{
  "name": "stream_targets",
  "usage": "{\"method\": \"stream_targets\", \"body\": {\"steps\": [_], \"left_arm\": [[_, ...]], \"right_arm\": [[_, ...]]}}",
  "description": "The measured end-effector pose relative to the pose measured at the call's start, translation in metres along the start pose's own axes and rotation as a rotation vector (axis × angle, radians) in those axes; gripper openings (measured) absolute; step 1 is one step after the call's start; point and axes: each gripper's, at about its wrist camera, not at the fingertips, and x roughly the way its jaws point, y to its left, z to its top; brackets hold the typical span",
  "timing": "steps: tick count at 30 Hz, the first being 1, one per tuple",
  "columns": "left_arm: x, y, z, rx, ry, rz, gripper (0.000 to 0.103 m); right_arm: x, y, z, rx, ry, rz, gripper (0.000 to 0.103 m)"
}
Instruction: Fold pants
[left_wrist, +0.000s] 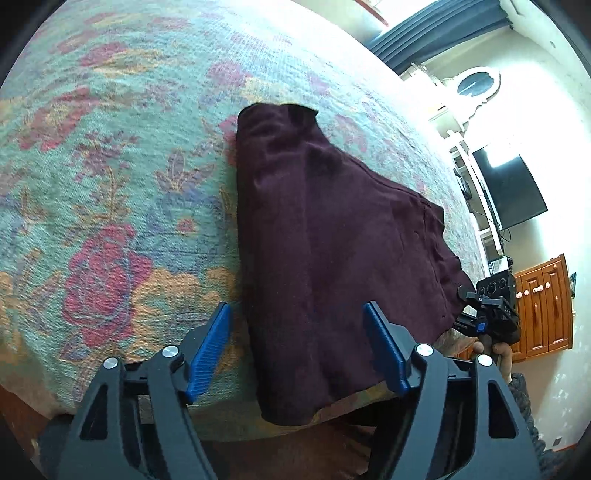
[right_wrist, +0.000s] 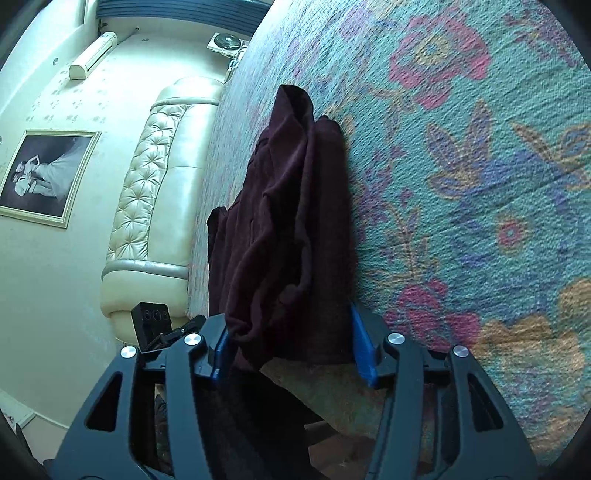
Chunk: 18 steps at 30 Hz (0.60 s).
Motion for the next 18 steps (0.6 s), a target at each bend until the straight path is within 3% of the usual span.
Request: {"method": "stream_targets", "body": {"steps": [4,10,14,18], "left_arm": [[-0.013,-0.005,0.012,0.023,-0.052,-0.015,0.086],[0.021,0.007,0.052,0.012,-0.006,0.006,0.086],[0.048,0.014,0.072,0.029,0.031,0.02,0.086],[0.061,0.02,0.089,0.01,0.022,0.0,0.086]], "right_arm": [[-0.014,0.008,0.009,-0.028,-0.025,-0.027,0.064],[-0.013,0.007,0.063,-0.036,-0.123,-0.037,0.07],[0.012,0.0,0.094,-0.022,-0.109,-0.031,0.07],[0.037,0.002,0.109,-0.029,-0.073,0.011,0.07]]}}
